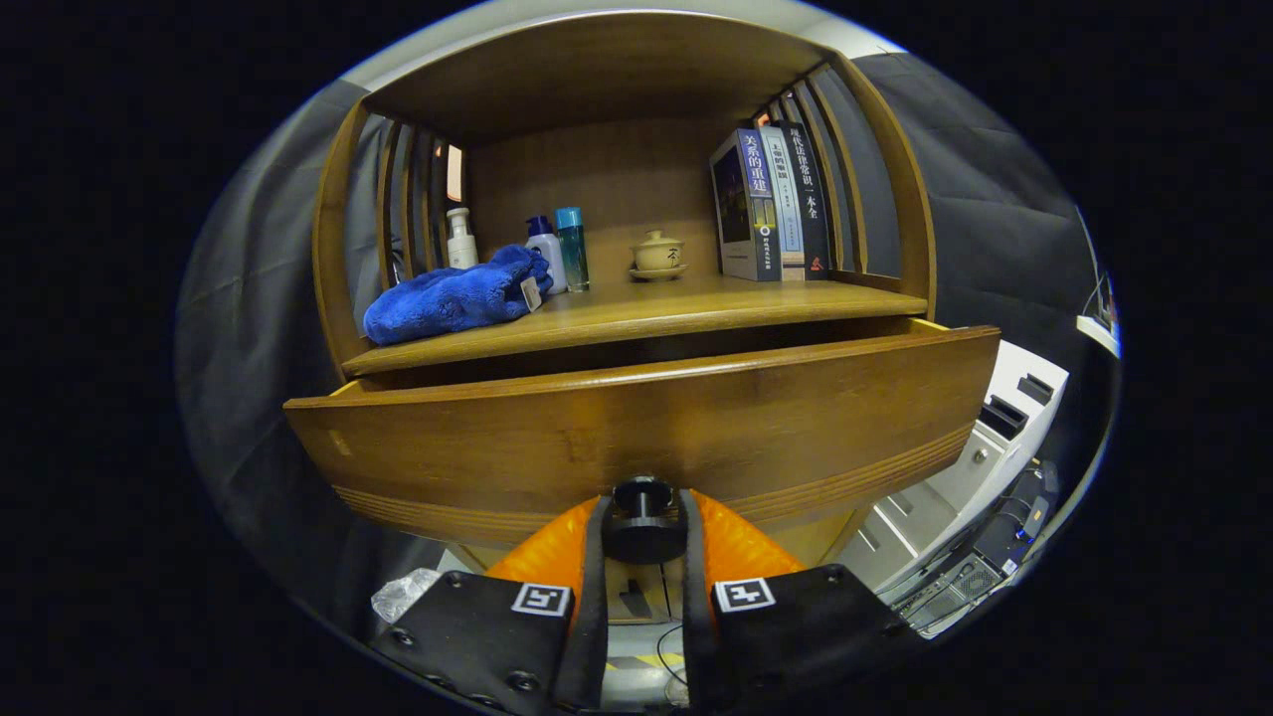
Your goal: Pull open the drawer, take out the items inside it, and place them on the countertop above the cabinet.
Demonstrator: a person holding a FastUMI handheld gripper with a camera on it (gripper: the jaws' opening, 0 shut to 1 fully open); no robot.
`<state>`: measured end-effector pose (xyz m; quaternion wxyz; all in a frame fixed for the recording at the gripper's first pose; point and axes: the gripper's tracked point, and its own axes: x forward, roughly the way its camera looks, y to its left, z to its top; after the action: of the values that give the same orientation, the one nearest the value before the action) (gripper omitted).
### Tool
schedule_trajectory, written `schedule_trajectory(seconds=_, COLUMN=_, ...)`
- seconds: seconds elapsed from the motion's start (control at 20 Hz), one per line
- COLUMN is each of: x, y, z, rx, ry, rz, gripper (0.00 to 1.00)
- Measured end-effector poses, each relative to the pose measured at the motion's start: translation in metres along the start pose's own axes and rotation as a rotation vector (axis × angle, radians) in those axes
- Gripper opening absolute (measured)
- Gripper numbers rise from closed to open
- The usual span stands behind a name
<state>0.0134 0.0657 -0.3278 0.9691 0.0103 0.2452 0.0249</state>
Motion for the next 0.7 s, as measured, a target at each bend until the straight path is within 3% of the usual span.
schedule_trajectory(seconds=0.7, x=-0.043, y=-0.005, z=-0.024, rx=-0.013, ry=0.129, rz=-0.006, gripper=0.39)
